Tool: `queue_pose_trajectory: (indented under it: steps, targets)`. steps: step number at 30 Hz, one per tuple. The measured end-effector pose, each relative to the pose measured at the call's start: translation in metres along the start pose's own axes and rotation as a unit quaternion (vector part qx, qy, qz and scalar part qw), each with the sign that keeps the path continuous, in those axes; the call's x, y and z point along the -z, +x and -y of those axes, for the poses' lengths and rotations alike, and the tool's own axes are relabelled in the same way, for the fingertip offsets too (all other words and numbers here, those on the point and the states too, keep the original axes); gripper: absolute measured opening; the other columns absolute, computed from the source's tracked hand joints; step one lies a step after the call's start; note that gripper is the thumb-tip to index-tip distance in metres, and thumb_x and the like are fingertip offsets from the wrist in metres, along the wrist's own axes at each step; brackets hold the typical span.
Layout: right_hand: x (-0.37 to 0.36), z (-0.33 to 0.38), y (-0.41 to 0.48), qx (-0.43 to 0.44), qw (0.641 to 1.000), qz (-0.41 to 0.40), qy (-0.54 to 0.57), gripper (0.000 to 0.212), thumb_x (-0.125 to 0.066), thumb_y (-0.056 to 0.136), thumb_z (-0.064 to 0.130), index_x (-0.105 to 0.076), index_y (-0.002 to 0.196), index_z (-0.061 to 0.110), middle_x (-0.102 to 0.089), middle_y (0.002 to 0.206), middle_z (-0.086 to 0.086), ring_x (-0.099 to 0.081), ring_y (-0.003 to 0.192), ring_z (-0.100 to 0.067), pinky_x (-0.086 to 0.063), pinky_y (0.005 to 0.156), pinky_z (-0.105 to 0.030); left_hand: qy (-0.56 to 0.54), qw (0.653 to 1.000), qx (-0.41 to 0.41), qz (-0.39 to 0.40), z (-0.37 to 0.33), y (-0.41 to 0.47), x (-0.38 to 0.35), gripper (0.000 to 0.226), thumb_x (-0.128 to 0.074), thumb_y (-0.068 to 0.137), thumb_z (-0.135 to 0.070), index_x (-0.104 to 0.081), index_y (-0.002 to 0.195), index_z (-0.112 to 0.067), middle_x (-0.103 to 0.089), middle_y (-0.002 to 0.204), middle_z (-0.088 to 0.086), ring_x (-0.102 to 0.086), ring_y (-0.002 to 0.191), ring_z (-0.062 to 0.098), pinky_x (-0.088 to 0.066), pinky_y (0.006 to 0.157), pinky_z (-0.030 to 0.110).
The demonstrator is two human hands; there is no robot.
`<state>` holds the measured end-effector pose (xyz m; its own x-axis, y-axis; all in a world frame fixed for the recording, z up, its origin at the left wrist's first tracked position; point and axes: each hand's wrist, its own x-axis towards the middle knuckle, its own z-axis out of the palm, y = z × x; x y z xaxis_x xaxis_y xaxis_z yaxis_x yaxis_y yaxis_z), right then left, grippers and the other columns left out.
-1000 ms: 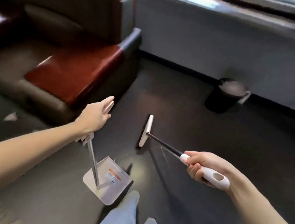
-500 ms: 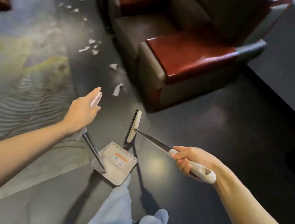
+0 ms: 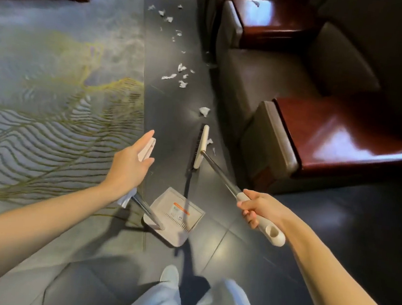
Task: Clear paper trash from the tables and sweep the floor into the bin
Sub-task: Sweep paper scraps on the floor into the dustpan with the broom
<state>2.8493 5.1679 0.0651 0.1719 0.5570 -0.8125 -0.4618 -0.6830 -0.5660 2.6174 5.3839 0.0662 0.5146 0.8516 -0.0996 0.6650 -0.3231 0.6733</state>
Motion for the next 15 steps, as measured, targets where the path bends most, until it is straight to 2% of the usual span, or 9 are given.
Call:
queue_pose_trajectory:
  steps: [5,8,12,15]
  targets:
    - [0.018,0.083,0.069,-0.010,0.998,-0.023,-0.052,0.060,-0.049,0.094,-0.005,-0.029,0.146,0.017,-0.055,0.051,-0.002,-0.044,0.037,-0.006,-0.039,0.034,-0.019,-0.025,0.999,0.020,-0.016,-0.002,0.079,-0.015,0.066,-0.059,0.093,-0.013,-0.029,0.147,-0.037,-0.054,0.137,0.007,-0.052,0.119,0.028,-0.037,0.084,0.026]
    - [0.041,0.131,0.119,-0.026,0.994,-0.032,-0.098,0.059,-0.045,0.095,-0.005,-0.028,0.147,0.018,-0.054,0.045,0.000,-0.043,0.036,-0.007,-0.038,0.034,-0.018,-0.032,0.998,0.053,-0.030,-0.007,0.130,-0.035,0.066,-0.059,0.092,-0.011,-0.031,0.146,-0.038,-0.058,0.130,0.013,-0.052,0.119,0.030,-0.039,0.093,0.032]
    - [0.079,0.193,0.186,-0.089,0.987,-0.017,-0.135,0.045,-0.039,0.102,0.009,-0.031,0.146,0.015,-0.046,0.044,-0.001,-0.042,0.034,-0.009,-0.037,0.033,-0.017,-0.016,0.996,0.071,-0.049,-0.018,0.197,-0.063,0.068,-0.060,0.090,-0.006,-0.033,0.147,-0.031,-0.060,0.127,0.015,-0.057,0.112,0.034,-0.042,0.094,0.036]
    - [0.099,0.228,0.230,-0.123,0.979,-0.003,-0.165,0.049,-0.037,0.103,0.012,-0.024,0.150,0.018,-0.045,0.044,-0.002,-0.042,0.032,-0.009,-0.038,0.033,-0.017,-0.023,0.995,0.082,-0.046,-0.021,0.240,-0.080,0.067,-0.059,0.090,-0.003,-0.034,0.147,-0.027,-0.060,0.128,0.013,-0.057,0.115,0.031,-0.039,0.094,0.027]
